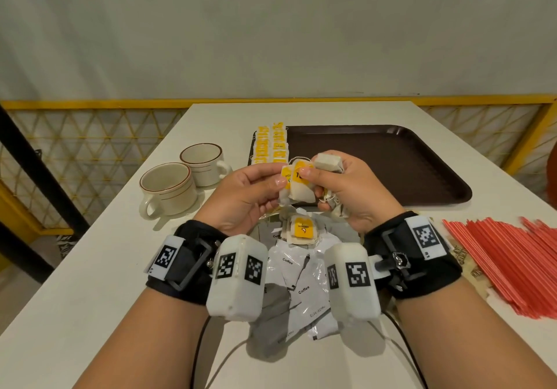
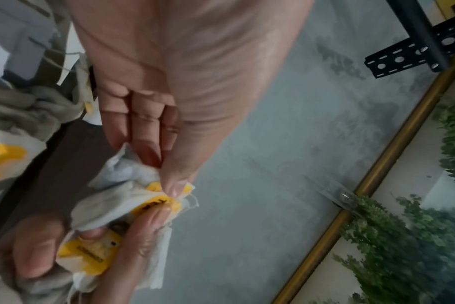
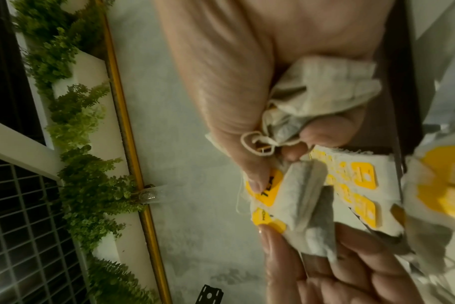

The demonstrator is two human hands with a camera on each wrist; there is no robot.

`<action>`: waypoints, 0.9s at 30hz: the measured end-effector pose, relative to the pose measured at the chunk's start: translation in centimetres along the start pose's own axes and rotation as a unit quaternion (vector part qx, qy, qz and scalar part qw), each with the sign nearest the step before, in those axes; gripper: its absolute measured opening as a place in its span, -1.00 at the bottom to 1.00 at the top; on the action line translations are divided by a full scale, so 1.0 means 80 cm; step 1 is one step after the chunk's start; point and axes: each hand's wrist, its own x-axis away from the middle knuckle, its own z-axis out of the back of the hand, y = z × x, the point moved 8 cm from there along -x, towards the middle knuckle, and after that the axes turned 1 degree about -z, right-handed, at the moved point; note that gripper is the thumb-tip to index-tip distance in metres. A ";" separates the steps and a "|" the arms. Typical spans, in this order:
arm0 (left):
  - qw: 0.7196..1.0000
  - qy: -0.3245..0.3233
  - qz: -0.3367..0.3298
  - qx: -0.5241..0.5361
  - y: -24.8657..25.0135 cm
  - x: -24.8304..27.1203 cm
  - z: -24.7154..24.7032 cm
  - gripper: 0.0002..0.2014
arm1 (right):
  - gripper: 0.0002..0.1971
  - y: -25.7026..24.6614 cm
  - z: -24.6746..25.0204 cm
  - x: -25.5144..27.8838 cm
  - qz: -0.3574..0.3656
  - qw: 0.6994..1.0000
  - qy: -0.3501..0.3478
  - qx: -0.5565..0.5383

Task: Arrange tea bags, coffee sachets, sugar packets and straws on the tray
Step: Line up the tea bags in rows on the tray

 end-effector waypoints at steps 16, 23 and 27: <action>0.996 0.050 -0.076 -0.019 0.009 -0.001 0.002 -0.85 | -0.90 0.010 -0.019 0.006 -0.058 0.996 -0.038 -0.062; 0.987 0.116 -0.111 -0.006 0.015 -0.003 0.022 -0.86 | -0.85 0.018 -0.032 0.013 -0.142 0.974 -0.112 -0.138; 0.990 0.074 -0.113 -0.043 0.014 -0.001 0.008 -0.86 | -0.73 0.023 -0.034 0.010 -0.121 0.980 -0.080 -0.135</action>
